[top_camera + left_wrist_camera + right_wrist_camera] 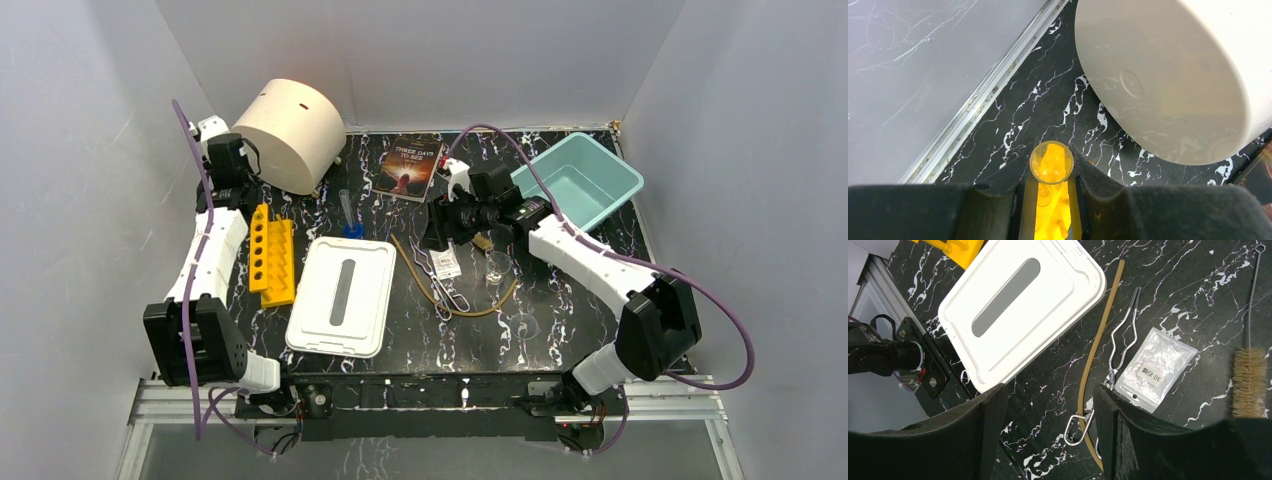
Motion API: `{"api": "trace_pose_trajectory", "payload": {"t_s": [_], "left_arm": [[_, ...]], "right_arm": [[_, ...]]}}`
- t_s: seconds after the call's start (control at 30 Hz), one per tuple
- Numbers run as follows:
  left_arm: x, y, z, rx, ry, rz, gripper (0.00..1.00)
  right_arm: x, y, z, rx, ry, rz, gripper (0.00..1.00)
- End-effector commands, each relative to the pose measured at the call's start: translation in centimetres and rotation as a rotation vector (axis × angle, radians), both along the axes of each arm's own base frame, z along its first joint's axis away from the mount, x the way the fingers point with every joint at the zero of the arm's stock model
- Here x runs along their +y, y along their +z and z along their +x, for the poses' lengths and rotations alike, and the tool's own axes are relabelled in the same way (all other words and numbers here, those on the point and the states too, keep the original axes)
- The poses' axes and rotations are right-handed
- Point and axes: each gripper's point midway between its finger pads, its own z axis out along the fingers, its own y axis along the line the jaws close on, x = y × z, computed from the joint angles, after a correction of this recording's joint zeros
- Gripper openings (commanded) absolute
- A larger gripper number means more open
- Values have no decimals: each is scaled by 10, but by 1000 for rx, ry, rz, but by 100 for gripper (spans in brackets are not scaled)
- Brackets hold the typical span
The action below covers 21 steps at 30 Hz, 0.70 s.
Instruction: Organize the chemistry lab equipment
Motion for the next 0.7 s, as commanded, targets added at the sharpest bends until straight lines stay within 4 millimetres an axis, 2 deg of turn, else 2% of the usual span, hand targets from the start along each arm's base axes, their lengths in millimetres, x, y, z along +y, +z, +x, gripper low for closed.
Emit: {"api": "trace_pose_trajectory", "payload": {"t_s": [0.0,0.37,0.67], "left_arm": [[9,32,4,-122,8,54,4],[11,24,7,-151,-2,72,6],[8,-1,8,-140,-8,44,7]], "right_arm": [[9,21,11,-43,11,39,71],[12,15,15,-25,10,28,70],[9,5,12,-23,14,22,70]]}}
